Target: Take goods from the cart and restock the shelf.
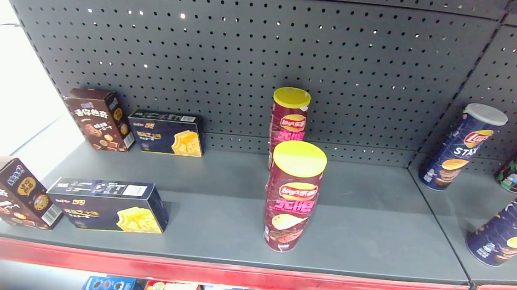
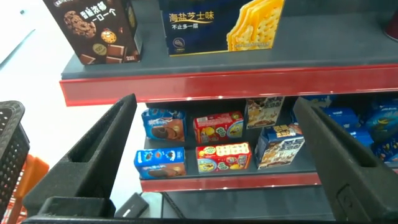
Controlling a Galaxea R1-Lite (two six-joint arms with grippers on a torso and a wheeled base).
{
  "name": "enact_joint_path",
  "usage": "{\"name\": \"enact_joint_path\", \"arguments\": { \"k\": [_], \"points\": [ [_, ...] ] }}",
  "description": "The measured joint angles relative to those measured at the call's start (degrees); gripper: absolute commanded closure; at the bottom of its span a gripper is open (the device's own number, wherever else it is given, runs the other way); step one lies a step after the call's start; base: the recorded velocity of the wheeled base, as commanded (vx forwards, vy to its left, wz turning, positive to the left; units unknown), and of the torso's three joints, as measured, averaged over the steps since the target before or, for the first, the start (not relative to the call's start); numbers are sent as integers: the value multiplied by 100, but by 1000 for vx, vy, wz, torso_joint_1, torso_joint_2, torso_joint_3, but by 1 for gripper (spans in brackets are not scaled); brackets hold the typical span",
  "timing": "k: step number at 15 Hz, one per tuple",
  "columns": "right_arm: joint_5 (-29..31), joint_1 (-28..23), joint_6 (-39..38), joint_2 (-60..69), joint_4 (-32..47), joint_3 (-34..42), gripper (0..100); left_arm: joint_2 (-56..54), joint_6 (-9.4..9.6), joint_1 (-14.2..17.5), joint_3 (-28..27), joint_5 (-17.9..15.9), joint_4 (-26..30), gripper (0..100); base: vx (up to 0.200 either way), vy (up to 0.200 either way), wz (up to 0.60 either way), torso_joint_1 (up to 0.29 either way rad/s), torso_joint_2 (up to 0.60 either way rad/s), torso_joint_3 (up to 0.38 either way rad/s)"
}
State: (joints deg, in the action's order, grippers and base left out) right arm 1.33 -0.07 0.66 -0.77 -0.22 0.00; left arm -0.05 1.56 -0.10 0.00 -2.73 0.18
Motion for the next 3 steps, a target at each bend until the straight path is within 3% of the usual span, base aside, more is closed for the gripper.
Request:
{"name": "enact_joint_path", "arguments": {
  "k": [3],
  "points": [
    [0, 0, -6, 0, 0, 0, 0, 0, 2, 0, 0, 2, 0, 0, 0, 0, 0, 0, 0, 0]
  ]
}}
